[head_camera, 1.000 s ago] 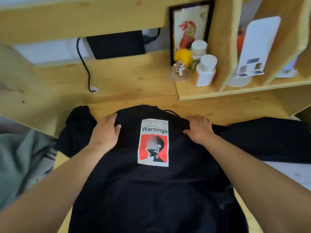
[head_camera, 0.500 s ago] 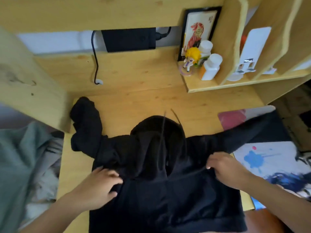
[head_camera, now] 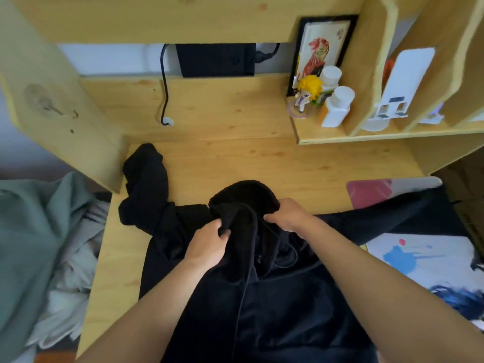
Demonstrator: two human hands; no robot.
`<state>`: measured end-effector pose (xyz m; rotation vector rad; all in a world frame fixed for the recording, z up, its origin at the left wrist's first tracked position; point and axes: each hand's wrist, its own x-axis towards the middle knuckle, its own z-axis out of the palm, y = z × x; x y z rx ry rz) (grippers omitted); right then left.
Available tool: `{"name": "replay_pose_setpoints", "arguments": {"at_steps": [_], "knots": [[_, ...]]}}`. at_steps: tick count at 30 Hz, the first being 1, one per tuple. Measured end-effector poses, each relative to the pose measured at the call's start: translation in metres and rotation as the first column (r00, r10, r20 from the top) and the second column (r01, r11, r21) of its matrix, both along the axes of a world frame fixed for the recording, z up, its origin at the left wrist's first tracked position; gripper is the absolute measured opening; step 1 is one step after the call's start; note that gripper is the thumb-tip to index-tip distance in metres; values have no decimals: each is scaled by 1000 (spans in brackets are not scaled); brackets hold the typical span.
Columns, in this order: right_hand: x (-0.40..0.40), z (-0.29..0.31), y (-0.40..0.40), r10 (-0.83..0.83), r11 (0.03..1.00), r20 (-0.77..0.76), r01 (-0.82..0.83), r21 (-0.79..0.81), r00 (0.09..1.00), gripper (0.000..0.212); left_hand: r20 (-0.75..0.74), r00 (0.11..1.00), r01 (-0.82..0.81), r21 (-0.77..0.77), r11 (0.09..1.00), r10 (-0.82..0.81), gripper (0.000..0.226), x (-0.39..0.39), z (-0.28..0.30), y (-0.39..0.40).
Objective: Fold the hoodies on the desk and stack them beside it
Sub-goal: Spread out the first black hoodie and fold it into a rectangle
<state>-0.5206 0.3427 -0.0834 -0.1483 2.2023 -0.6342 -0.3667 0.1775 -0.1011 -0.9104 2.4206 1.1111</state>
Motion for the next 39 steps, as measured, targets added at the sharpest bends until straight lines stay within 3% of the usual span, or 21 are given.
{"name": "replay_pose_setpoints", "arguments": {"at_steps": [2, 4, 6, 8, 9, 11, 13, 15, 17, 19, 21, 25, 28, 32, 34, 35, 36, 37, 38, 39], "knots": [[2, 23, 1, 142, 989, -169, -134, 56, 975, 25, -93, 995, -30, 20, 999, 32, 27, 9, 16, -9], [10, 56, 1, 149, 988, -485, -145, 46, 862, 21, -188, 967, -142, 163, 976, 172, 21, 14, 45, -20], [15, 93, -5, 27, 992, -734, -109, -64, 679, 17, -289, 895, -238, 336, 912, 340, 19, 9, 80, -31], [4, 121, -19, -155, 970, -850, -86, -228, 504, 15, -383, 782, -251, 529, 811, 492, 21, -11, 115, -43], [-7, 132, -28, -206, 954, -858, -100, -283, 470, 17, -424, 734, -204, 609, 767, 531, 25, -26, 130, -49], [-31, 145, -49, -167, 941, -807, -152, -302, 567, 38, -470, 704, -102, 674, 731, 532, 41, -59, 148, -62], [-39, 141, -62, -10, 947, -646, -199, -250, 763, 68, -446, 785, -89, 607, 790, 430, 67, -82, 143, -73], [-26, 115, -53, 120, 947, -556, -264, -186, 822, 77, -356, 916, -60, 331, 942, 183, 75, -77, 117, -80], [-5, 73, -20, 234, 941, -518, -326, -92, 822, 68, -181, 981, 68, -40, 997, -74, 76, -51, 73, -89], [9, 29, 26, 321, 945, -400, -320, 70, 858, 64, 15, 970, 236, -303, 923, -243, 84, -18, 29, -97], [14, -8, 68, 400, 906, -252, -339, 253, 881, 70, 146, 940, 340, -442, 830, -308, 95, 8, -7, -108], [17, -45, 113, 536, 772, -132, -420, 476, 834, 75, 124, 940, 330, -563, 757, -318, 108, 25, -30, -133], [1, -48, 121, 493, 763, -110, -369, 531, 863, 75, 238, 858, 509, -520, 686, -456, 106, 26, -19, -145], [-29, -38, 132, 357, 727, -15, -268, 632, 934, 81, 260, 778, 613, -510, 603, -572, 72, 34, -2, -121], [-35, -29, 137, 301, 641, 1, -203, 740, 954, 96, 165, 893, 437, -538, 721, -418, 49, 35, 5, -113], [-33, -25, 135, 283, 587, 8, -180, 790, 959, 100, 132, 955, 296, -455, 840, -265, 40, 34, 8, -117], [-29, -20, 128, 272, 551, -12, -146, 821, 962, 97, 103, 990, 118, -278, 953, -93, 37, 33, 13, -123], [-21, -17, 118, 308, 547, -71, -116, 829, 949, 87, 100, 993, -69, 23, 997, 67, 41, 30, 15, -133], [-11, -16, 104, 375, 592, -171, -93, 801, 911, 74, 122, 972, -231, 317, 920, 202, 50, 30, 15, -144], [2, -17, 88, 444, 673, -296, -97, 733, 846, 64, 114, 947, -321, 424, 847, 302, 56, 33, 11, -154]]}}
